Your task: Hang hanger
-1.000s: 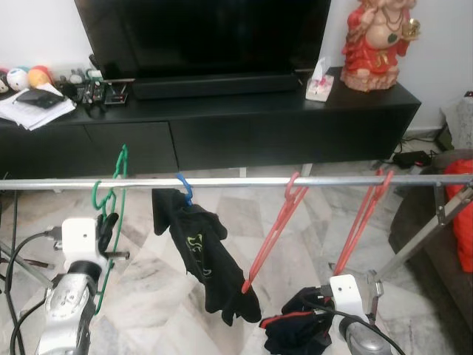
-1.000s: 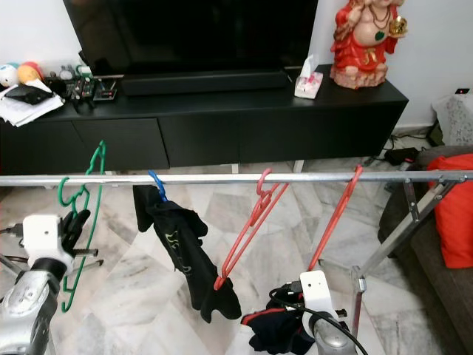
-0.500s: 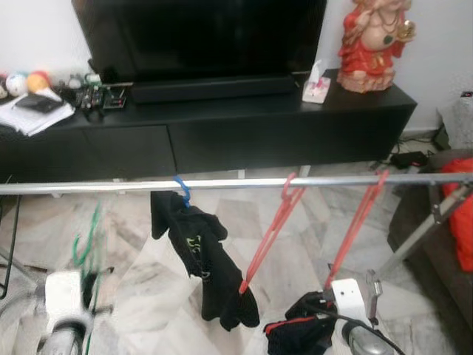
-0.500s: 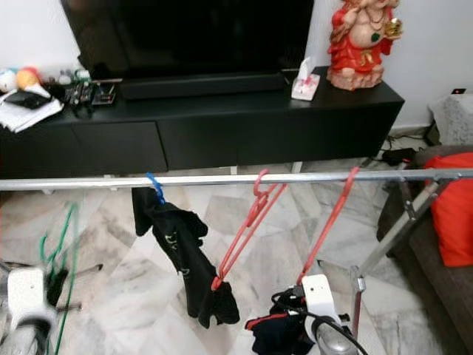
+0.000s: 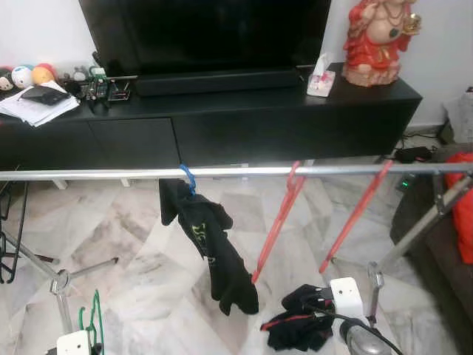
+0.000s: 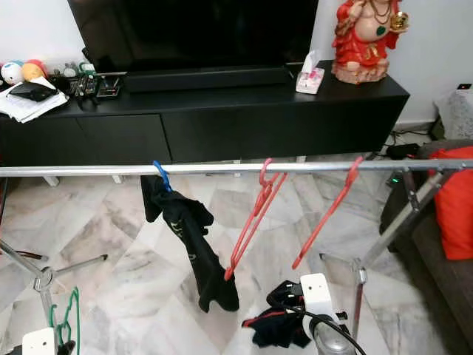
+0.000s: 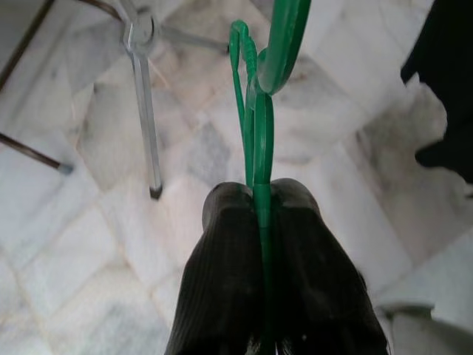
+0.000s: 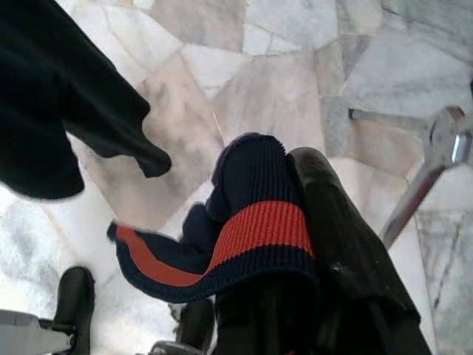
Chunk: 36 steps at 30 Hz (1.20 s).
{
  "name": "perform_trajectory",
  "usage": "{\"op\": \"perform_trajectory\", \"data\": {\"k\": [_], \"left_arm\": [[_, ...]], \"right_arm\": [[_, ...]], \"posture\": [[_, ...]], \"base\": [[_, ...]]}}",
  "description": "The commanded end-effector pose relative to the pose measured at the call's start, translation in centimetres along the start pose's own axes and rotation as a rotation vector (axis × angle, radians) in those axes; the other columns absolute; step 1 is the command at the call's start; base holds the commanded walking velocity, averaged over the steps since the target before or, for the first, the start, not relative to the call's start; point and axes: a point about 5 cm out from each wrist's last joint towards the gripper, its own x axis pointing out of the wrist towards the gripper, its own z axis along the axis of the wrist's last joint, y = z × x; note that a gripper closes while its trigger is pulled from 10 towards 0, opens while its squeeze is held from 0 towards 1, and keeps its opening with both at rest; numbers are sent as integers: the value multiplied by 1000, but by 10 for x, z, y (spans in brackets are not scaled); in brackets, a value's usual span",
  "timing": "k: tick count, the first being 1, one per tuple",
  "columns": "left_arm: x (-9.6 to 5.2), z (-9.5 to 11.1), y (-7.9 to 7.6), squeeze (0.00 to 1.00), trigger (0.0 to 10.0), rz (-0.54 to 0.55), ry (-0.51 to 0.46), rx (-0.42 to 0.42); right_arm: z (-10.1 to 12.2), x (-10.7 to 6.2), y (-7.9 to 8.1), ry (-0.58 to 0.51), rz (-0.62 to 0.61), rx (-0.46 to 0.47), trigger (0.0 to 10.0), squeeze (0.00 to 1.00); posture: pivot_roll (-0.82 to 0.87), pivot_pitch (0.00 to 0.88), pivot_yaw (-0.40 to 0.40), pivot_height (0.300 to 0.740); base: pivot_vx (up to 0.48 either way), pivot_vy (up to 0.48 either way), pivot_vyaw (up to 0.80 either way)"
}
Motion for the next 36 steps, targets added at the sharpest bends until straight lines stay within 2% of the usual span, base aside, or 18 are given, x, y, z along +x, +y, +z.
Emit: {"op": "perform_trajectory", "data": {"k": [1, 10, 21, 23, 26, 36], "left_arm": [[-3, -9, 0, 0, 10000, -13, 32, 33], [1, -4, -6, 0, 10000, -49, 5, 47], [4, -1, -4, 0, 10000, -46, -3, 51], [5, 12, -3, 0, 10000, -50, -66, 54], [5, 21, -1, 0, 10000, -54, -117, 61], [4, 53, 6, 0, 10000, -59, -246, 88]], "right_arm": [[1, 0, -1, -16, -7, 2, 10000, 0], [12, 2, -2, -64, -10, 2, 10000, 0], [22, 4, -2, -105, -13, 6, 10000, 0], [40, 8, -4, -173, -15, 4, 10000, 0], [53, 10, -5, -218, -19, 1, 10000, 0], [78, 13, -5, -296, -28, -13, 10000, 0]], "posture": [[-100, 0, 53, 740], [-98, 0, 51, 740], [-98, 0, 52, 740], [-90, 0, 48, 740], [-85, 0, 48, 740], [-71, 0, 50, 740]], "base": [[-349, 0, 0], [-349, 0, 0], [-352, 0, 0], [-364, 0, 0], [-361, 0, 0], [-361, 0, 0]]}}
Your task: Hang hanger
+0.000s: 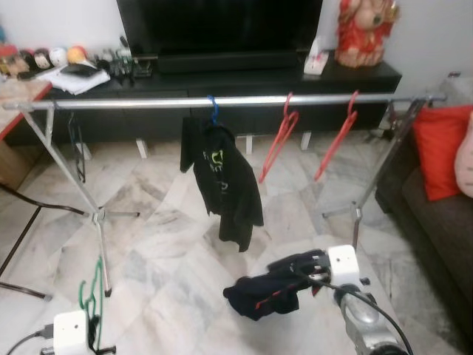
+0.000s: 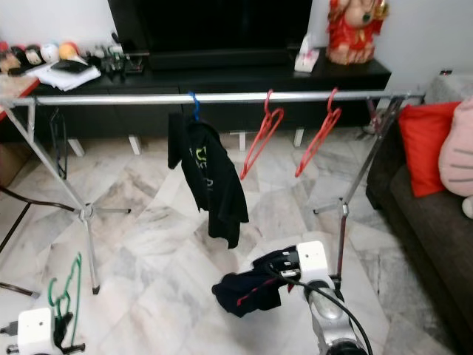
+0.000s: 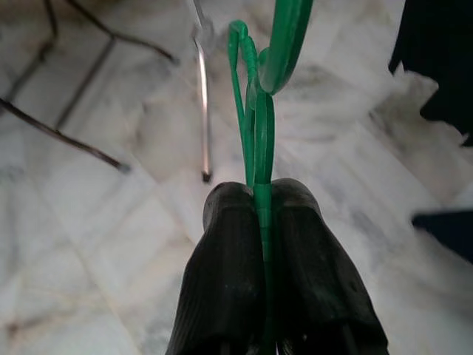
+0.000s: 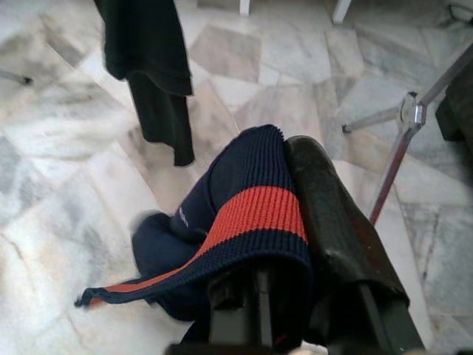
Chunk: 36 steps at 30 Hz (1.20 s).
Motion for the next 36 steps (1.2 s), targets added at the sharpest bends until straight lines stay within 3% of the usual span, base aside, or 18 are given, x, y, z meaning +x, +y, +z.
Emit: {"op": "perform_trajectory", "data": {"k": [1, 5, 9, 16, 18, 24, 27, 28, 29, 36], "left_arm": [[-1, 4, 2, 0, 10000, 2, -9, 2], [1, 33, -3, 0, 10000, -73, -103, 66], [1, 48, -9, 0, 10000, -129, -140, 95], [-10, 95, -41, 0, 10000, -441, -212, 231], [-14, 107, -54, 0, 10000, -545, -215, 249], [-19, 114, -62, 0, 10000, -605, -201, 266], [-41, 124, -101, 0, 10000, -943, -156, 288], [-41, 124, -101, 0, 10000, -943, -156, 288], [-53, 125, -109, 0, 10000, -1081, -103, 325], [-63, 132, -122, 0, 10000, -1285, -39, 449]], "right_arm": [[12, 4, -5, -42, -14, -8, 10000, 0], [35, 11, -6, -106, -10, -26, 10000, 0], [45, 14, -8, -130, -9, -48, 10000, 0], [75, 22, -4, -174, 40, -171, 10000, 0], [85, 25, -1, -187, 48, -158, 10000, 0], [91, 25, 1, -190, 54, -161, 10000, 0], [93, 28, 9, -116, 108, -339, 10000, 0], [93, 28, 9, -116, 108, -339, 10000, 0], [93, 29, 11, -88, 124, -389, 10000, 0], [101, 30, 19, -74, 151, -421, 10000, 0]], "posture": [[-71, 0, 50, 740], [-77, 0, 51, 740], [-76, 0, 49, 740], [-71, 0, 52, 740], [-71, 0, 56, 740], [-71, 0, 56, 740], [-77, 0, 69, 740], [-77, 0, 69, 740], [-76, 0, 73, 740], [-73, 0, 84, 740]], "base": [[-349, 0, 0], [-146, 0, 0], [0, 0, 0], [0, 0, 0], [0, 0, 0], [0, 0, 0], [0, 0, 0], [0, 0, 0], [0, 0, 0], [0, 0, 0]]}}
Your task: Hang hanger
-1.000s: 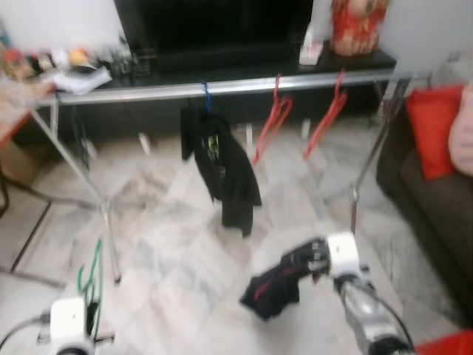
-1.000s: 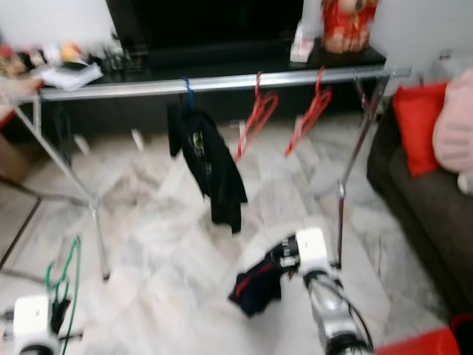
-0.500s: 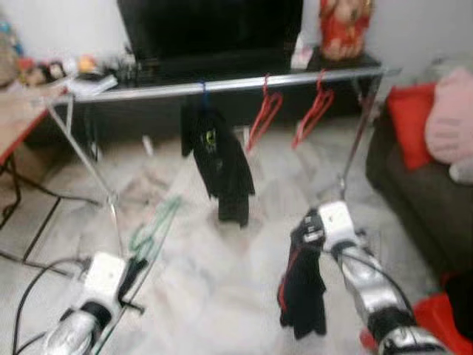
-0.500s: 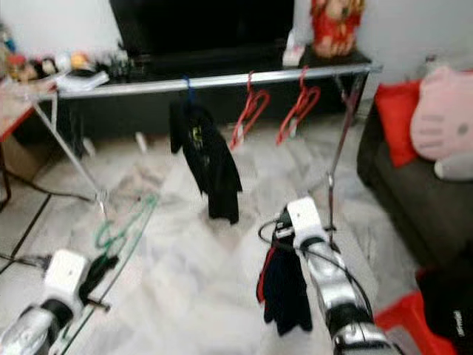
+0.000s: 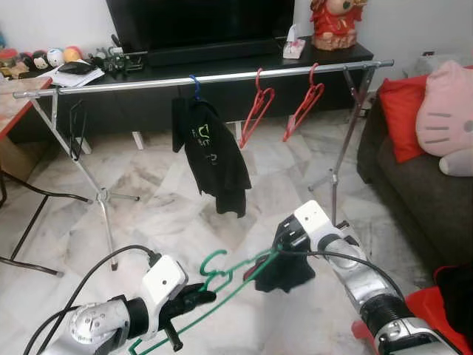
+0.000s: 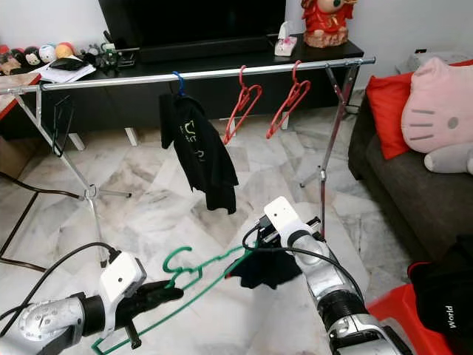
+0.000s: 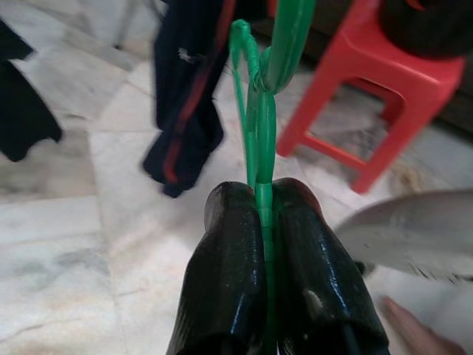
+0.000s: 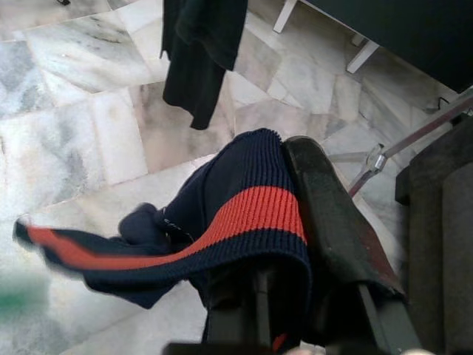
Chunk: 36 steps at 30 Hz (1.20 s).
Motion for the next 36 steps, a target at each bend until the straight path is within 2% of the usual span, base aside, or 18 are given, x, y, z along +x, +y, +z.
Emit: {"op": "perform_trajectory", "data": {"k": [1, 3, 6, 9, 10, 14, 18, 26, 31, 36], "left_arm": [[4, 6, -1, 0, 10000, -57, 28, 54], [13, 11, 2, 0, 10000, -65, 38, 78], [18, 13, 3, 0, 10000, -65, 47, 93], [27, 12, 11, 0, 10000, -14, 64, 110], [34, 10, 16, 0, 10000, 30, 71, 106], [41, 7, 16, 0, 10000, 39, 94, 110], [42, 10, 13, 0, 10000, 28, 83, 106], [45, 7, 18, 0, 10000, 71, 90, 125], [51, 12, 29, 0, 10000, 169, 53, 100], [54, 14, 28, 0, 10000, 151, 31, 89]], "right_arm": [[21, 3, 1, -54, 11, -12, 10000, 0], [26, 3, 2, -57, 14, -23, 10000, 0], [29, 2, 3, -54, 19, -25, 10000, 0], [35, 1, 5, -60, 26, -27, 10000, 0], [38, -1, 7, -69, 34, -27, 10000, 0], [40, -4, 10, -66, 45, -36, 10000, 0], [40, -6, 10, -61, 44, -38, 10000, 0], [44, -9, 13, -63, 52, -36, 10000, 0], [43, -15, 21, -58, 93, -41, 10000, 0], [43, -17, 22, -54, 99, -43, 10000, 0]], "posture": [[-73, 0, 84, 740], [-77, 0, 90, 740], [-81, 0, 94, 740], [-85, 0, 101, 740], [-87, 0, 102, 740], [-93, 0, 102, 740], [-90, 0, 104, 740], [-88, 0, 106, 740], [-97, 0, 106, 740], [-100, 0, 105, 740]], "base": [[0, 0, 0], [0, 0, 0], [0, 0, 0], [0, 0, 0], [0, 0, 0], [0, 0, 0], [0, 0, 0], [0, 0, 0], [0, 0, 0], [0, 0, 0]]}}
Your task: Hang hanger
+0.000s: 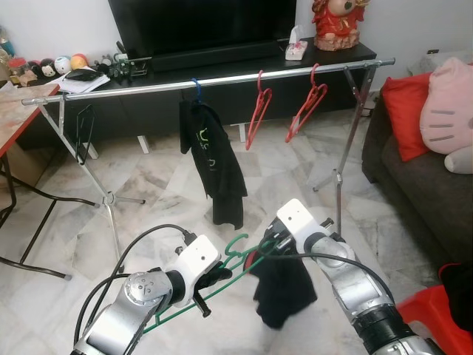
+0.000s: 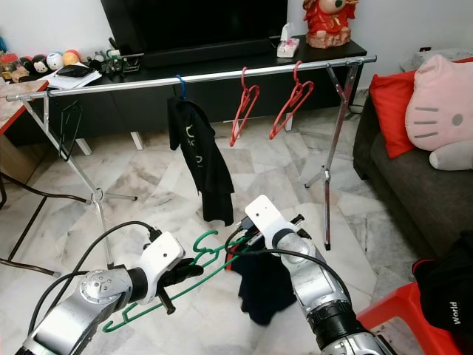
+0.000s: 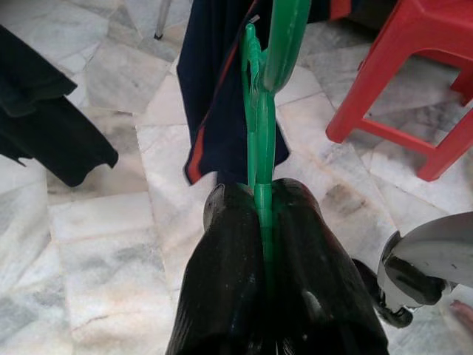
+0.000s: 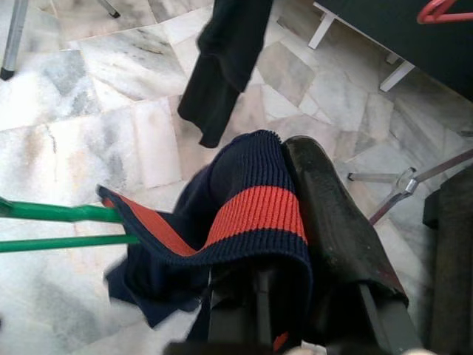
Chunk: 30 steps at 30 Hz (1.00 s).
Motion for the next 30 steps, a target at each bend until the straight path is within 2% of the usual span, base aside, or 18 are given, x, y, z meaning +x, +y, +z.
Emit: {"op": "perform_trajectory", "data": {"k": [1, 7, 16, 21, 30], "left_arm": [[-3, 4, 5, 0, 10000, 9, -20, 3], [-3, 5, 5, 0, 10000, 0, -28, -12], [-3, 3, -4, 0, 10000, -86, -15, -31], [0, 4, 0, 0, 10000, -36, -21, -23], [4, 9, -3, 0, 10000, -39, -37, -28]], "right_arm": [[14, -1, 3, -46, 12, -7, 10000, 0], [15, -4, 7, -43, 31, -6, 10000, 0], [18, -5, 7, -42, 28, 1, 10000, 0], [19, -5, 7, -41, 28, 4, 10000, 0], [20, -4, 11, -42, 40, 11, 10000, 0]], "posture": [[-101, 0, 106, 740], [-99, 0, 105, 740], [-100, 0, 106, 740], [-98, 0, 109, 740], [-98, 0, 109, 740]], "base": [[0, 0, 0], [0, 0, 0], [0, 0, 0], [0, 0, 0], [0, 0, 0]]}}
